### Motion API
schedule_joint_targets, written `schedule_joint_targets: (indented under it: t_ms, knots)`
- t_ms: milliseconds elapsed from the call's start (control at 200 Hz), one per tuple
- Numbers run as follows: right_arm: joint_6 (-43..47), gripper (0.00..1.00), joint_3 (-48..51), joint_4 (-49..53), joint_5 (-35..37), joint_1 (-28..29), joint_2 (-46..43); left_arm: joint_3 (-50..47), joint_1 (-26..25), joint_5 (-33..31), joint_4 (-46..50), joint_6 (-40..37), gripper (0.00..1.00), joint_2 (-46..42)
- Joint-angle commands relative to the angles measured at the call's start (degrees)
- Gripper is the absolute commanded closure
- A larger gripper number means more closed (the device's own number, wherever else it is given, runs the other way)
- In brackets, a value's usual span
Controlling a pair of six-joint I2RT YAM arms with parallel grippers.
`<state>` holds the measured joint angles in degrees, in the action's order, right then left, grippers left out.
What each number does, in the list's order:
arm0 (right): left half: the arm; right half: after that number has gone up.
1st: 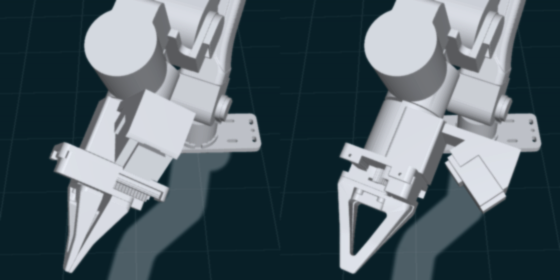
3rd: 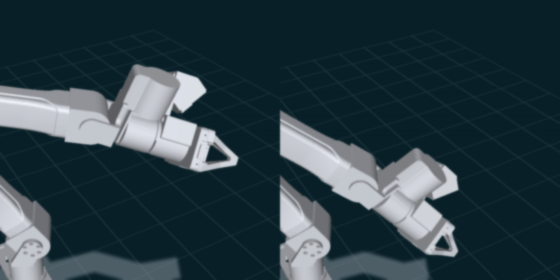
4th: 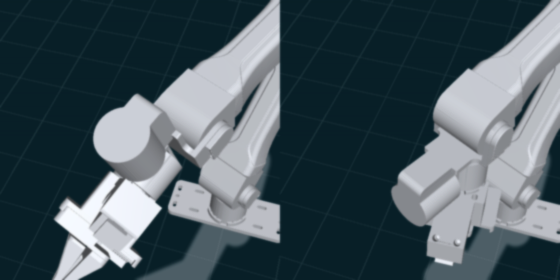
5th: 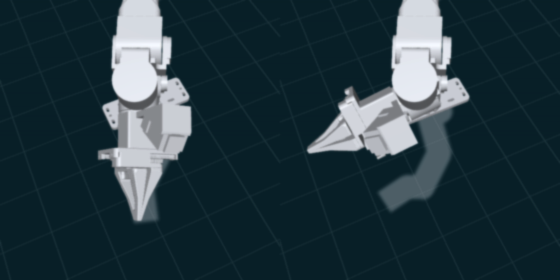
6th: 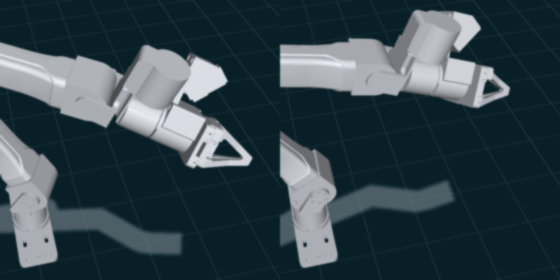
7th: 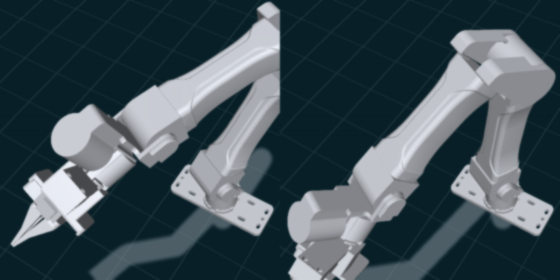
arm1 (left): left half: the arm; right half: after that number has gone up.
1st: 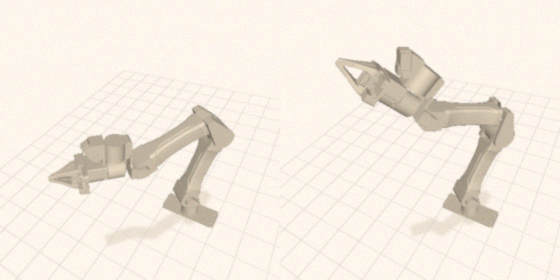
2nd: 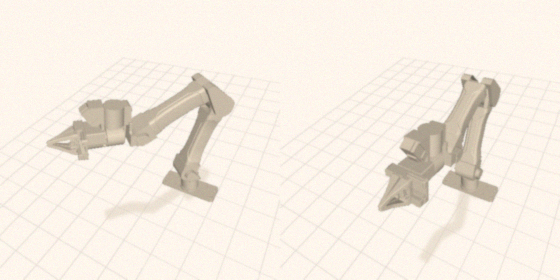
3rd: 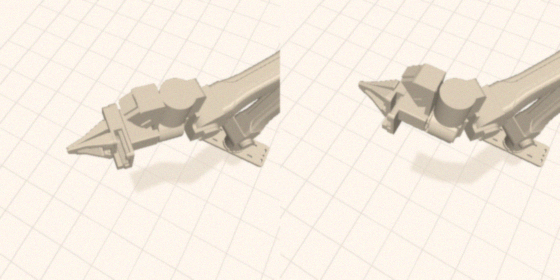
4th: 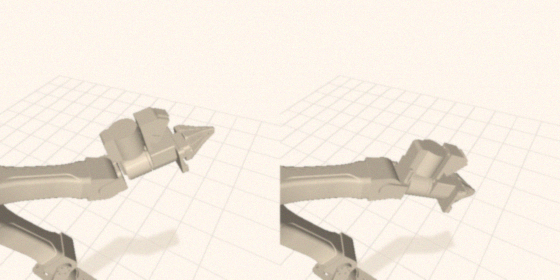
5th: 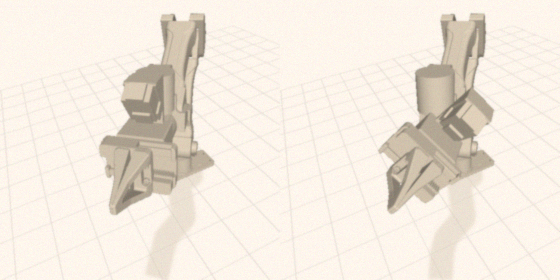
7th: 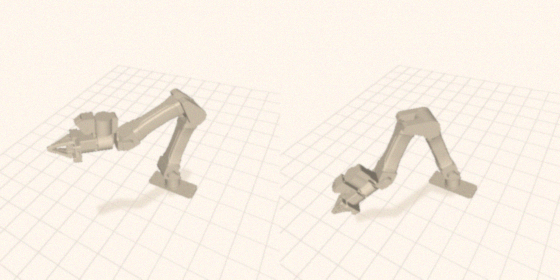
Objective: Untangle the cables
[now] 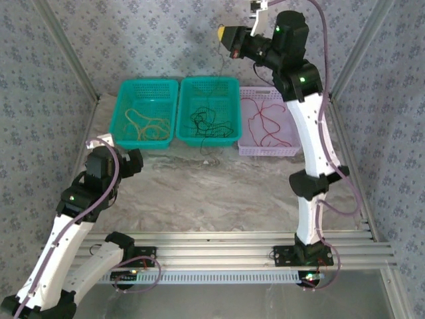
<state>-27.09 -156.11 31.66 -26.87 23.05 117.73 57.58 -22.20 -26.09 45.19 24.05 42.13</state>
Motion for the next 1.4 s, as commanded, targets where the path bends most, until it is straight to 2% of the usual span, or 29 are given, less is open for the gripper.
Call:
schedule_joint_targets:
  t_ms: [0,155,420,480,555,695,804,949,1049,1219,1324,1399]
  knots:
    - [-4.32,1.00,0.03,-1.38,-6.39,-1.93,9.42,-0.10,0.92,1.08,-0.62,-0.72,0.00,0.32]
    - [-5.76,1.00,-2.06,-0.79,-4.70,-5.36,19.75,-0.19,1.36,1.74,-0.58,-0.65,0.00,0.50]
    - [-0.24,1.00,-0.09,8.02,-1.92,-4.60,29.48,-0.10,1.70,2.13,-0.55,-0.59,0.00,1.05]
    - [2.53,0.86,-0.11,10.42,-0.67,-3.58,30.12,-0.10,1.72,2.27,-0.54,-0.56,0.00,1.13]
    - [6.43,0.64,0.05,12.97,1.25,-2.02,28.85,-0.17,1.81,2.42,-0.58,-0.45,0.00,1.29]
    - [9.95,0.45,4.67,13.25,2.05,-0.50,21.54,-0.10,1.81,2.53,-0.41,-0.42,0.00,1.40]
    - [11.68,0.40,15.40,8.99,3.70,-0.06,10.67,-0.10,1.78,2.54,-0.24,-0.41,0.00,1.17]
    - [14.34,0.37,42.72,-5.50,8.20,1.44,-8.16,-0.19,1.78,2.54,-0.24,-0.46,0.00,1.00]
    - [15.71,0.36,59.17,-12.70,10.99,3.35,-17.24,-0.10,1.80,2.70,-0.35,-0.50,0.00,1.07]
    - [15.22,0.36,78.38,-21.61,10.64,5.75,-21.50,-0.10,1.81,3.44,-0.46,-0.50,0.00,1.29]
    - [15.37,0.35,83.91,-24.83,9.98,7.23,-19.80,-0.15,1.81,3.58,-0.48,-0.41,0.00,1.29]
    - [16.65,0.35,85.42,-26.39,12.08,8.79,-17.95,-0.19,1.81,3.83,-0.47,-0.50,0.00,1.37]
